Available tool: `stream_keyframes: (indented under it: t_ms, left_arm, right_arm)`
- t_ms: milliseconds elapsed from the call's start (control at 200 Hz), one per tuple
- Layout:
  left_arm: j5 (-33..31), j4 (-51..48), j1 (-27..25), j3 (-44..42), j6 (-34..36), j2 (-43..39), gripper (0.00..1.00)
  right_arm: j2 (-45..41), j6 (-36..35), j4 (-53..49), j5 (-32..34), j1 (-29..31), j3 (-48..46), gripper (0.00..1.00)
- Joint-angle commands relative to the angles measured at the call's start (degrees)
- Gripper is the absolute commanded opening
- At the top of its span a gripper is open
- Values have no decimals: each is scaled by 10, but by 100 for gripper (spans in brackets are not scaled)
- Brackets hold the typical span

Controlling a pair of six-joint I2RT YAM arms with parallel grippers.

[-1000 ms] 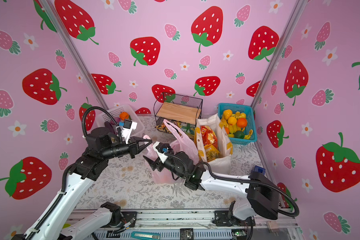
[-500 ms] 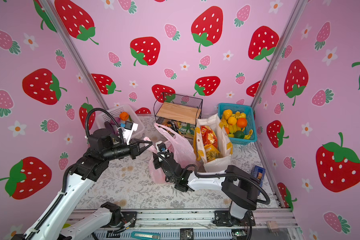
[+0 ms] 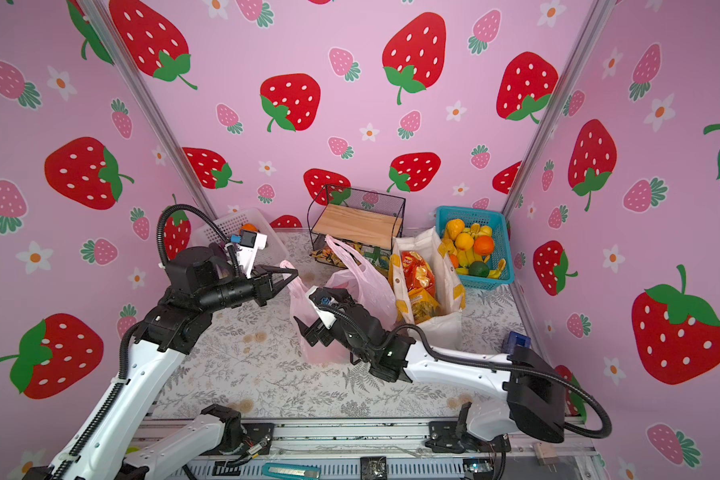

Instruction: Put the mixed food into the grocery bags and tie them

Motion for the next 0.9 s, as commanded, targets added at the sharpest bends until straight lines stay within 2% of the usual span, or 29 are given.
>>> stream_keyframes:
  t_ms: [0, 85, 175, 305, 425, 540, 665, 775, 895]
  left_arm:
    - [7, -7, 12, 29, 12, 3, 0]
    - [10, -8, 18, 28, 15, 4, 0]
    - [10, -9, 22, 28, 17, 5, 0]
    - [14, -8, 27, 30, 13, 10, 0]
    - [16, -8, 27, 31, 11, 14, 0]
    - [18, -7, 28, 31, 11, 14, 0]
    - [21, -8, 28, 28, 12, 13, 0]
    - [19, -9, 28, 28, 11, 13, 0]
    - [1, -11, 28, 29, 14, 9, 0]
  right_arm:
    - [-54, -53, -109, -76, -27, 18, 100]
    - [-95, -54, -138, -114, -82, 19, 100]
    - [-118, -27, -151, -185, -182, 21, 100]
    - [-99, -14, -151, -228, -281, 23, 100]
    - [-39, 10, -143, -256, -323, 51, 100]
    - [25, 13, -129, -265, -336, 90, 100]
    - [92, 15, -129, -323, -348, 132, 99]
    - [122, 27, -119, -372, -347, 135, 86]
    - [118, 22, -108, -355, -347, 115, 50]
